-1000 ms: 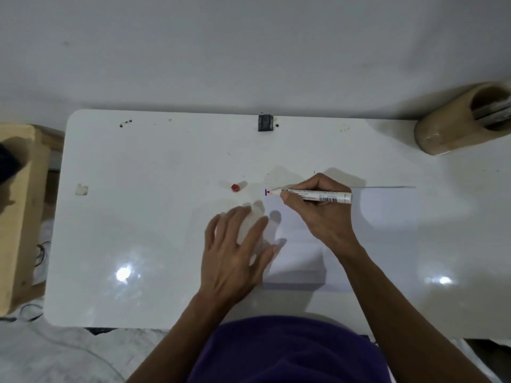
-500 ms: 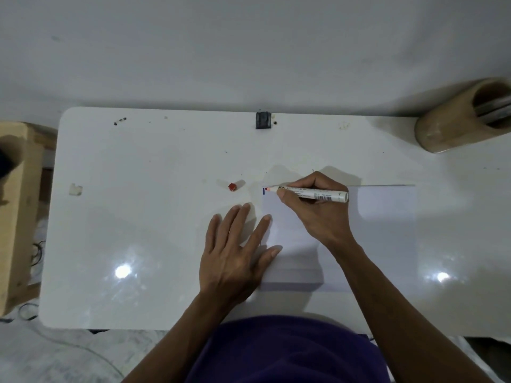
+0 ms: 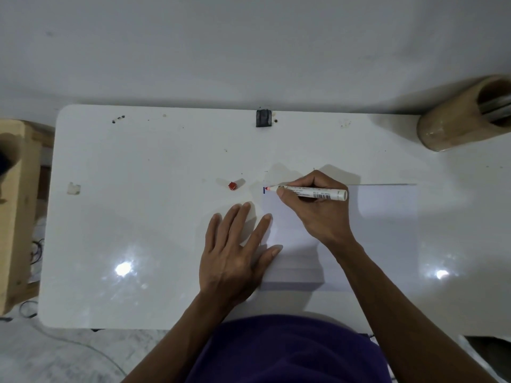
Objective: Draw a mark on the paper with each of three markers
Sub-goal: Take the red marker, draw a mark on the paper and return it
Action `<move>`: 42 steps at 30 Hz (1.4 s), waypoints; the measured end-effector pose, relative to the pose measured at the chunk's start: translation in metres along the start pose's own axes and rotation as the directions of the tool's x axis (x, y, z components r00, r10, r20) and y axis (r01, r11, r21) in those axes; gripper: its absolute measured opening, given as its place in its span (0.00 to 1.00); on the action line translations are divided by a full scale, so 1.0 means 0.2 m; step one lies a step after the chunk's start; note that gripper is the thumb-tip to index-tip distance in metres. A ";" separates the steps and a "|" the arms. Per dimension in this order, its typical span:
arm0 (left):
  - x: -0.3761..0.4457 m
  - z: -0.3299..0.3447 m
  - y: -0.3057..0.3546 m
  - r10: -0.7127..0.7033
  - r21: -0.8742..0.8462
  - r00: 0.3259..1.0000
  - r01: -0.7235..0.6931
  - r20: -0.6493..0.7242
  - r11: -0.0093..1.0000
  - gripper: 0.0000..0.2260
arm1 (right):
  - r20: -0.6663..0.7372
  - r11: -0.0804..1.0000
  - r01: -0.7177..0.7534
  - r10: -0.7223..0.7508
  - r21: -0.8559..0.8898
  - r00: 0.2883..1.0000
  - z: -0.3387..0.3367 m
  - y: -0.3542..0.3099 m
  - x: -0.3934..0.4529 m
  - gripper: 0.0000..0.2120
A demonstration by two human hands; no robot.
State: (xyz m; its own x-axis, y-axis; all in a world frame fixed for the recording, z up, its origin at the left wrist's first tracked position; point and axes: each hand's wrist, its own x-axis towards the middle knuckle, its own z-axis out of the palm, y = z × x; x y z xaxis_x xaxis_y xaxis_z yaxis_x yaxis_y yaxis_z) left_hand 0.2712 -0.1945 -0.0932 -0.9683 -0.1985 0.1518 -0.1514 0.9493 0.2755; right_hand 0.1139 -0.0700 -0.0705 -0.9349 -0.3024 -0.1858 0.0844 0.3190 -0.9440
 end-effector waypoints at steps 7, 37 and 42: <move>0.00 0.00 0.00 0.000 -0.004 1.000 0.000 0.003 1.000 0.24 | 0.009 0.999 -0.014 0.014 -0.029 1.000 -0.01 -0.01 0.00 0.07; 0.40 -0.23 -0.13 -0.484 -0.280 0.866 0.499 0.125 0.820 0.07 | -0.031 0.935 -0.118 0.136 0.336 0.990 -0.11 -0.30 -0.17 0.09; 0.36 -0.39 -0.02 -0.602 -0.778 0.732 0.565 0.319 0.274 0.04 | -0.120 0.924 -0.104 0.158 0.368 0.980 -0.11 -0.41 -0.33 0.05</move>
State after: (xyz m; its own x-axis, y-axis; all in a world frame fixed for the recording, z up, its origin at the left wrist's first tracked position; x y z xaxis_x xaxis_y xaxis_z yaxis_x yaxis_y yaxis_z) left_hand 0.2182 -0.2321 -0.0105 -0.6806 -0.6392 -0.3580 -0.4341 -0.0417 0.8999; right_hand 0.1612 -0.0559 0.0257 -0.9443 -0.1377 -0.2988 0.3022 -0.0041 -0.9532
